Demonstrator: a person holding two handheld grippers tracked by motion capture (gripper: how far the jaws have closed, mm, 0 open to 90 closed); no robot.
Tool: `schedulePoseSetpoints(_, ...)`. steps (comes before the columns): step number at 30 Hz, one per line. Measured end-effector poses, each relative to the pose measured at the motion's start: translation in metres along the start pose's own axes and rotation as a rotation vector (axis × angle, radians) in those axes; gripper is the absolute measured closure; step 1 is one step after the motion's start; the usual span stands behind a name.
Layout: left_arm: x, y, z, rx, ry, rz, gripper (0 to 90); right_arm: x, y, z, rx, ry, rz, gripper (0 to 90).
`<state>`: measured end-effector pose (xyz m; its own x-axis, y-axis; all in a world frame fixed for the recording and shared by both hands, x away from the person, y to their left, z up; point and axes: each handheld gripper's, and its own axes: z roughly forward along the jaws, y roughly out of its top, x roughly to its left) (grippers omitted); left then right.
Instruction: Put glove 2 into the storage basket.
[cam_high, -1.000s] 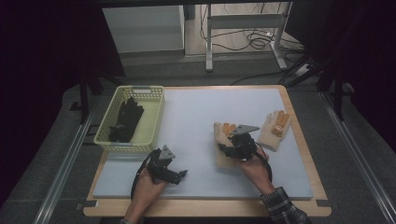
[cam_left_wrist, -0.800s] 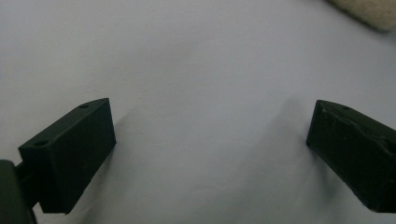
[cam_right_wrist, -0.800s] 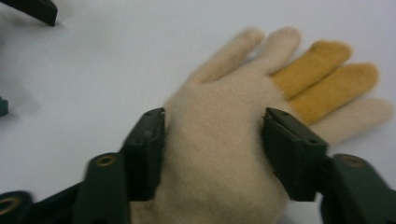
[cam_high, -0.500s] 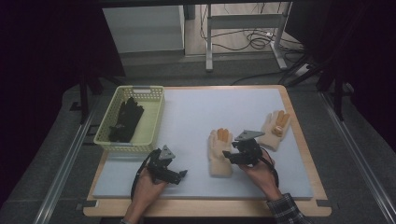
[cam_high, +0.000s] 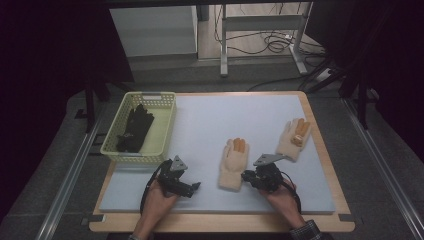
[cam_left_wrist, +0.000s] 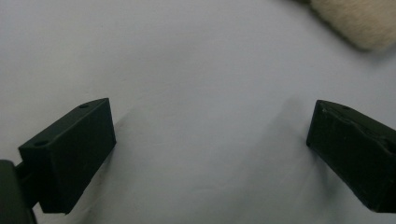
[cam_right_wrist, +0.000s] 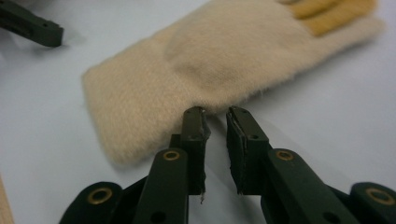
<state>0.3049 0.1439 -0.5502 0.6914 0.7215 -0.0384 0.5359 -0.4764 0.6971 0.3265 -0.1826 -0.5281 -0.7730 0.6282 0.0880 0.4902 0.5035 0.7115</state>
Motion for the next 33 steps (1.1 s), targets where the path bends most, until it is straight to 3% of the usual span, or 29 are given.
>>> schedulePoseSetpoints(3, 0.0, 0.0, 0.0, 0.0, 0.0, 0.0, 1.4, 0.003, 0.004, 0.001, -0.002, -0.026, -0.038, 71.3)
schedulePoseSetpoints(9, 0.0, 0.0, 0.0, 0.0, 0.0, 0.0, 1.4, -0.018, 0.008, -0.015, -0.037, -0.067, 0.012, 66.7)
schedulePoseSetpoints(27, 0.0, 0.0, 0.0, 0.001, -0.001, -0.002, 1.3, -0.126, 0.018, -0.068, -0.069, -0.335, 0.145, 63.5)
schedulePoseSetpoints(33, 0.0, 0.0, 0.0, 0.0, -0.002, -0.001, 1.4, -0.149, 0.012, -0.072, -0.048, -0.411, 0.164, 52.1)
